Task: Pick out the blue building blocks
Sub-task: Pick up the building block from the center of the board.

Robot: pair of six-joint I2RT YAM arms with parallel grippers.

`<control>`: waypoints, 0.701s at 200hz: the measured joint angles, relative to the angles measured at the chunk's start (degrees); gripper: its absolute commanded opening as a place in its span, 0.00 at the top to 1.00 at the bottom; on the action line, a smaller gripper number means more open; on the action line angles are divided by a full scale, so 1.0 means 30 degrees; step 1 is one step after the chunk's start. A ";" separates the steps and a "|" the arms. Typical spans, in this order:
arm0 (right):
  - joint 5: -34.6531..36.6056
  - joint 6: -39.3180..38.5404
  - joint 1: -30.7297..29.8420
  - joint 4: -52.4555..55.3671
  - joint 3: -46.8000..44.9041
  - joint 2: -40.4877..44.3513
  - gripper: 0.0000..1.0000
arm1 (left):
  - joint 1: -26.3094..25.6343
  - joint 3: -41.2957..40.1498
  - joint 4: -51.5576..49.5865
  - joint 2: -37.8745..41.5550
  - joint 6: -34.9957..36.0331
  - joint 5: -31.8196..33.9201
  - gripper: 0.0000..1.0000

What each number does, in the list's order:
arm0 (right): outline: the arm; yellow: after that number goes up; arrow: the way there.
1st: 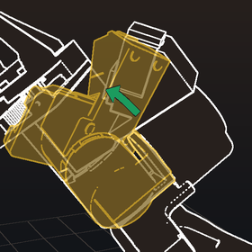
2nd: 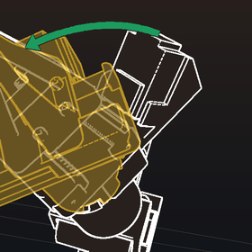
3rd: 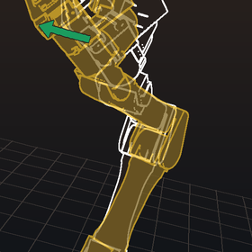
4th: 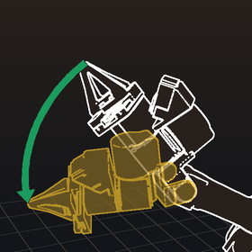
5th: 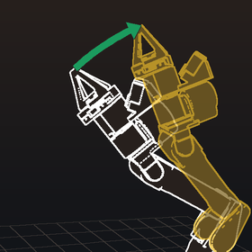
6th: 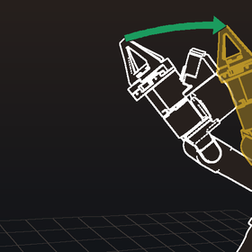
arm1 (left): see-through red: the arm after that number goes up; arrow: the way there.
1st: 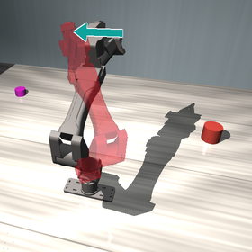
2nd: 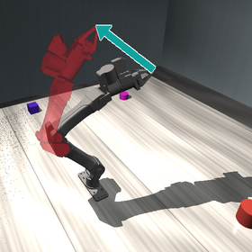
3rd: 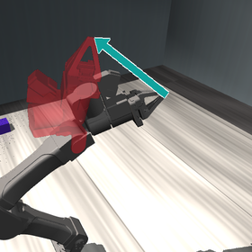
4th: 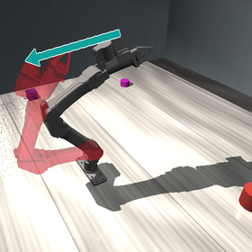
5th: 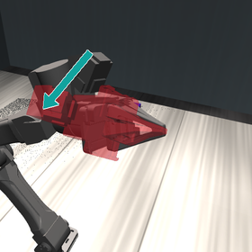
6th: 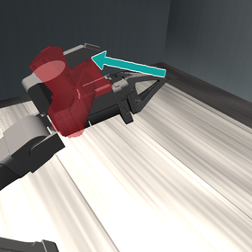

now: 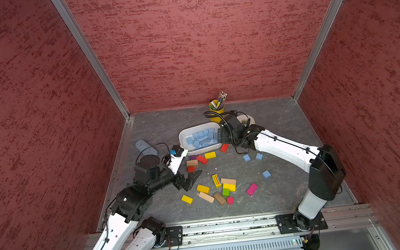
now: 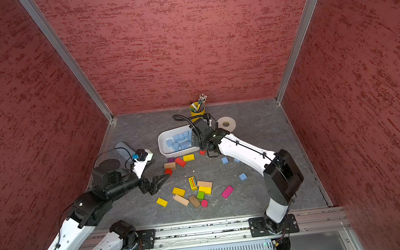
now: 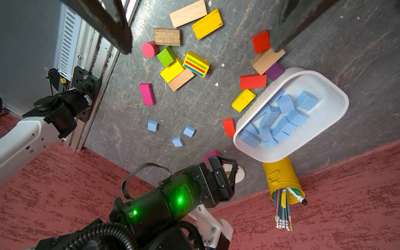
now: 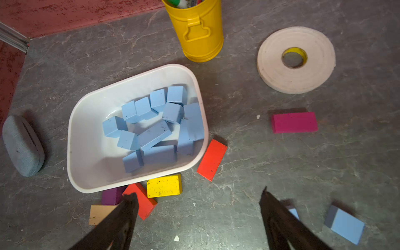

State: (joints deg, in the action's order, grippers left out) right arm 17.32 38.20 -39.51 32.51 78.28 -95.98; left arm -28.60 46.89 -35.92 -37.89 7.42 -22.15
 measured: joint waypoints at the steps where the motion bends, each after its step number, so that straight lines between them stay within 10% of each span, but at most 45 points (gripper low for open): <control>1: 0.0000 0.0007 0.0007 -0.0022 -0.0044 0.0022 0.10 | 0.0000 0.0000 0.0000 0.0000 0.0000 -0.0007 0.00; 140: 0.0102 0.1275 0.1581 -0.0503 -0.5799 0.1996 0.10 | 0.0000 0.0000 0.0000 -0.0204 0.0036 -0.0627 0.00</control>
State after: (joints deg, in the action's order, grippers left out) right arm 17.63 42.02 -34.76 31.00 60.88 -90.00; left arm -28.60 46.89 -35.92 -38.50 7.53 -24.03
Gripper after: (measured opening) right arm 0.900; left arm 0.996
